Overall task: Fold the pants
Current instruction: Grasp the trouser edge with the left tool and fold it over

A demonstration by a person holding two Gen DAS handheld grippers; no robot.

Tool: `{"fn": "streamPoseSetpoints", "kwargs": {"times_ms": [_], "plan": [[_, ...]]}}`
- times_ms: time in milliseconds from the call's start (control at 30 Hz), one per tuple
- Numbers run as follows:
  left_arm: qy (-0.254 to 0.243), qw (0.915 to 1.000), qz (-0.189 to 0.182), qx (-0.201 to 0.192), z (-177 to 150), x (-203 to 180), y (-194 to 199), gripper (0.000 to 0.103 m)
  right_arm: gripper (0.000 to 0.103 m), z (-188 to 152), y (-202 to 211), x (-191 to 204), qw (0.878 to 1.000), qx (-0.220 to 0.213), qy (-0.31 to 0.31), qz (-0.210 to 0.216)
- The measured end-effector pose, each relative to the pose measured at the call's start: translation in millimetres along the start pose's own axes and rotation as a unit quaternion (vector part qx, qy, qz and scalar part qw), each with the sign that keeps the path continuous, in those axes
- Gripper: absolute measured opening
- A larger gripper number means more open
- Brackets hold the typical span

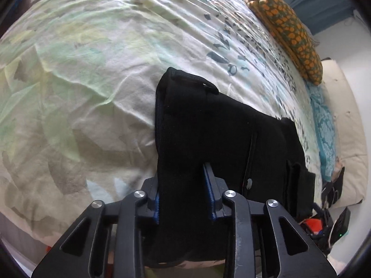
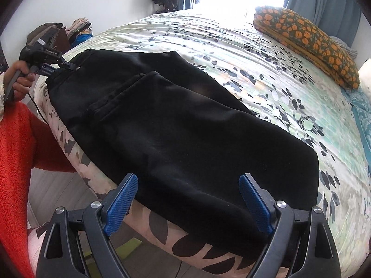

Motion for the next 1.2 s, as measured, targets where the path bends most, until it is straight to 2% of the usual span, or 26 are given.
{"fn": "streamPoseSetpoints", "kwargs": {"times_ms": [67,133,267,333,433,500,667,867,1000,1200], "plan": [[0.018,0.9997,0.006,-0.014,1.5,-0.6,9.8,0.016,0.089,0.5,1.2,1.7,1.0,-0.002,0.002,-0.002],[0.031,0.9988,0.002,-0.039,3.6,-7.0,23.9,0.014,0.089,1.7,3.3,1.4,1.0,-0.004,-0.001,-0.002],[0.047,0.994,-0.046,-0.087,6.5,-26.2,49.9,0.014,0.089,6.0,9.4,-5.2,1.0,-0.017,-0.017,-0.001],[0.071,0.9912,-0.062,-0.093,3.7,-27.2,53.2,0.014,0.089,6.6,9.6,-10.9,0.999,-0.017,-0.03,0.001],[0.116,0.9866,-0.062,-0.096,0.6,-24.8,50.8,0.013,0.089,8.6,8.7,-19.3,0.999,-0.017,-0.049,0.006],[0.125,0.9844,-0.066,-0.105,2.3,-34.8,56.4,0.012,0.089,11.0,11.3,-25.0,0.998,-0.022,-0.061,0.007],[0.058,0.9845,-0.104,-0.129,10.4,-111.2,86.0,0.01,0.089,18.8,27.0,-44.1,0.994,-0.051,-0.091,0.012],[-0.015,0.9792,-0.168,-0.113,4.1,-224.8,88.7,0.009,0.089,29.5,46.2,-92.8,0.979,-0.088,-0.184,0.02],[-0.049,0.9752,-0.198,-0.086,-2.2,-295.1,62.7,0.007,0.089,31.0,66.4,-140.4,0.96,-0.122,-0.251,0.016],[-0.063,0.9719,-0.226,-0.019,-12.3,-376.1,-16.1,0.005,0.089,14.6,90.9,-198.3,0.934,-0.153,-0.323,0.008]]}}
Point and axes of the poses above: each gripper's, at about its wrist camera, not at the fingertips, and y roughly against the way its jaws point, x to its left, z to its top, the point moved 8 cm from there along -y, roughly the way its jaws point, and after that the axes turned 12 degrees about -y, right-handed, at the moved point
